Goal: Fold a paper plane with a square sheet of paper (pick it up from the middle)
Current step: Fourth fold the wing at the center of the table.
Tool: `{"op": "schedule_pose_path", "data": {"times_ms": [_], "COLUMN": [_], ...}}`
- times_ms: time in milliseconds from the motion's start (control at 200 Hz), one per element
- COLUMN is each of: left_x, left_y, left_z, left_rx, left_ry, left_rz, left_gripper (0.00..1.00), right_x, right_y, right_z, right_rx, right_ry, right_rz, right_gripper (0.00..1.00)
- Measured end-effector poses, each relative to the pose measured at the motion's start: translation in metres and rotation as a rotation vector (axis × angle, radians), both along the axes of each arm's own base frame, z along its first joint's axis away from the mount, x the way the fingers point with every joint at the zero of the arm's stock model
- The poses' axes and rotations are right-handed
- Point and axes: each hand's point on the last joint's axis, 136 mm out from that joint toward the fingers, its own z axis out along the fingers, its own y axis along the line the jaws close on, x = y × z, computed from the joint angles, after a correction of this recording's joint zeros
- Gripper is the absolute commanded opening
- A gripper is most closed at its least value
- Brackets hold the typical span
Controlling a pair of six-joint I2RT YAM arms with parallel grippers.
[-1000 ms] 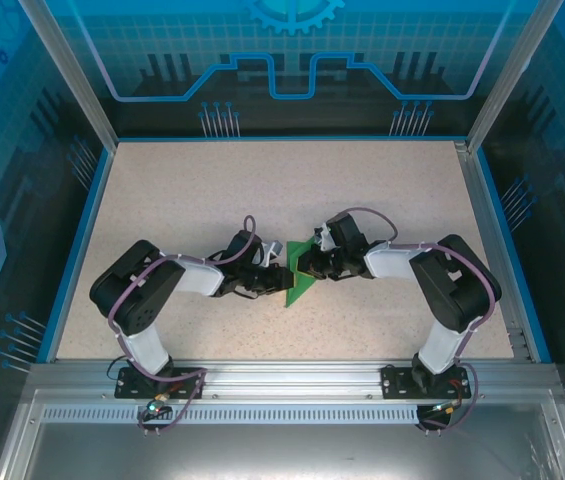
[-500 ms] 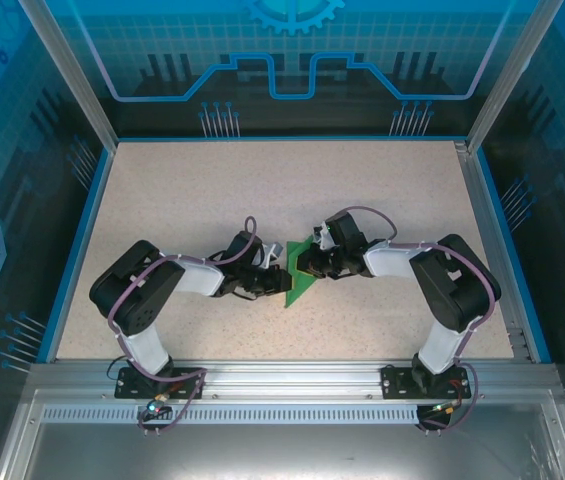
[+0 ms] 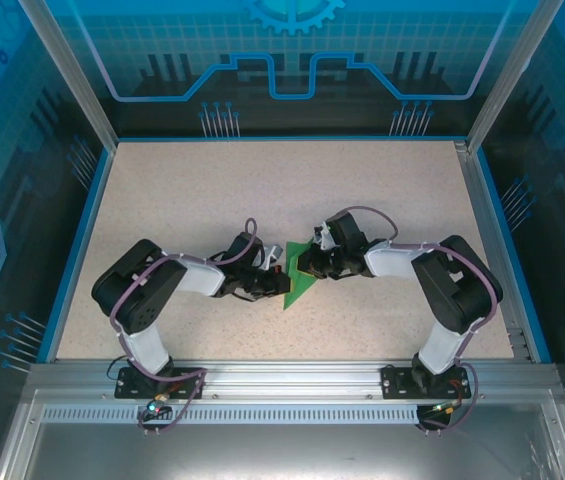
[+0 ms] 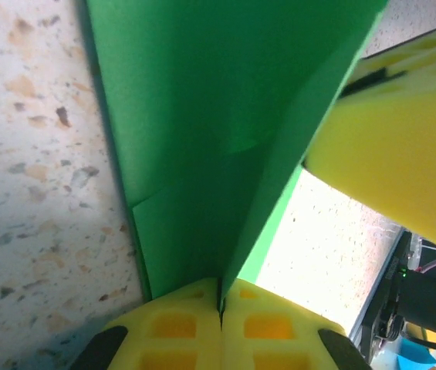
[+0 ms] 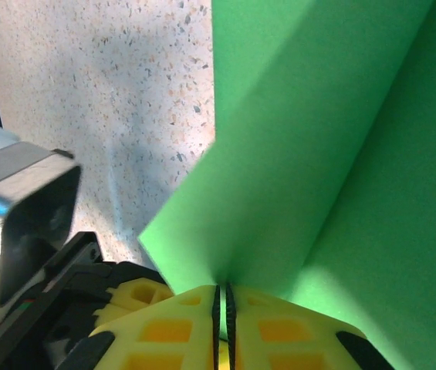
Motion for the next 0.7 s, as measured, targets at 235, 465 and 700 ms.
{"op": "schedule_pose_path", "data": {"times_ms": [235, 465, 700], "left_x": [0.002, 0.004, 0.007], "left_y": [0.000, 0.001, 0.006], "left_z": [0.001, 0.001, 0.001], "left_rx": [-0.054, -0.080, -0.093], "left_ry": [0.052, 0.083, 0.095], "left_rz": [0.013, 0.024, 0.038], "left_gripper": [0.03, 0.02, 0.02], "right_x": [0.000, 0.003, 0.009], "right_y": [0.002, 0.006, 0.009], "right_z": [0.002, -0.007, -0.008], "right_rx": [0.012, 0.020, 0.020], "right_ry": [-0.006, 0.008, 0.007], "right_rz": [0.006, 0.002, 0.001], "right_gripper": [0.14, 0.14, 0.14]}}
